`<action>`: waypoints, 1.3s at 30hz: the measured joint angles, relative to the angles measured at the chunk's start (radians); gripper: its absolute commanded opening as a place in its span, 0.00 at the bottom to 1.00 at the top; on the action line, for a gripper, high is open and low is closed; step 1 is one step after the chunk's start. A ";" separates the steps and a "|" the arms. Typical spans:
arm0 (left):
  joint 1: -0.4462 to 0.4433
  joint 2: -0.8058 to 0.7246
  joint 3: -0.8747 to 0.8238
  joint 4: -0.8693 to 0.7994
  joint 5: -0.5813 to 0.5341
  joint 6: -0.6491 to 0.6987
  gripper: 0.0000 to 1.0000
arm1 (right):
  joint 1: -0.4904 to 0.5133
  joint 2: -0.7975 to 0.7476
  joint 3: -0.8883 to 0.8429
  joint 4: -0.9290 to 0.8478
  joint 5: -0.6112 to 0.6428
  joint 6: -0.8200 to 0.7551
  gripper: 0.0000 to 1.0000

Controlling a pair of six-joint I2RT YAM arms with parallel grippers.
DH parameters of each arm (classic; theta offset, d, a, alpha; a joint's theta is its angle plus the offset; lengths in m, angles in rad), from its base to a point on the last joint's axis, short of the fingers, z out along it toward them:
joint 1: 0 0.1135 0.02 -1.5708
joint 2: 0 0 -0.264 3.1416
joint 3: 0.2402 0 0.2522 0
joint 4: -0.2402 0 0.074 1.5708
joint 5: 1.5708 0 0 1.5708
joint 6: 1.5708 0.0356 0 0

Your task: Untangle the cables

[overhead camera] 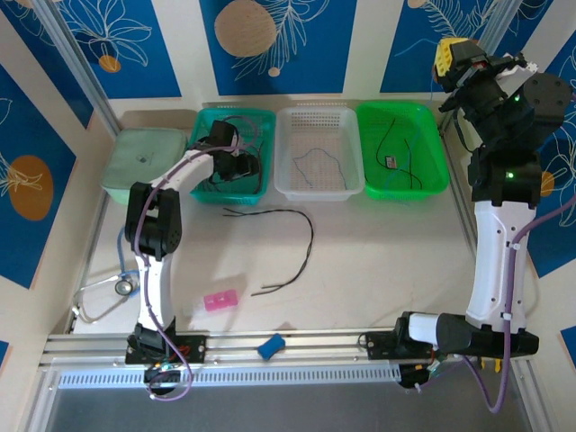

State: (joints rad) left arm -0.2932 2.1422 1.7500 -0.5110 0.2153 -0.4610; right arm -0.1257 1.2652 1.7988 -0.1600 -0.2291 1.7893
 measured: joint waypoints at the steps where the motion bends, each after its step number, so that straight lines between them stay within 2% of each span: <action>1: 0.000 -0.002 0.006 -0.008 -0.004 0.005 0.72 | 0.000 -0.001 -0.002 0.000 0.000 0.001 0.00; 5: 0.000 -0.037 0.023 -0.034 -0.034 0.033 0.80 | 0.014 -0.002 -0.002 0.001 0.001 0.002 0.00; 12: 0.000 -0.225 0.023 -0.036 -0.102 0.075 0.83 | 0.055 0.002 0.004 -0.001 0.008 -0.002 0.00; 19: 0.000 -0.436 0.017 -0.050 -0.139 0.099 0.83 | 0.150 0.111 0.121 0.011 0.027 -0.018 0.00; 23: 0.000 -0.578 -0.100 -0.048 -0.139 0.100 0.83 | 0.213 0.180 0.167 0.023 0.048 -0.032 0.00; 29: 0.000 -0.789 -0.367 -0.023 -0.146 0.051 0.82 | 0.310 0.303 0.233 0.050 0.081 -0.040 0.00; 34: 0.000 -0.866 -0.497 -0.002 -0.138 -0.005 0.82 | 0.363 0.450 0.352 0.065 0.092 -0.039 0.00; 39: 0.000 -0.915 -0.574 0.005 -0.137 -0.039 0.82 | 0.373 0.577 0.476 0.062 0.098 -0.039 0.00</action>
State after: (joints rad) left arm -0.2935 1.2270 1.1759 -0.5060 0.0780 -0.4999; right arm 0.2470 1.8420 2.2745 -0.0978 -0.1310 1.7500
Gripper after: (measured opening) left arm 0.818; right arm 0.050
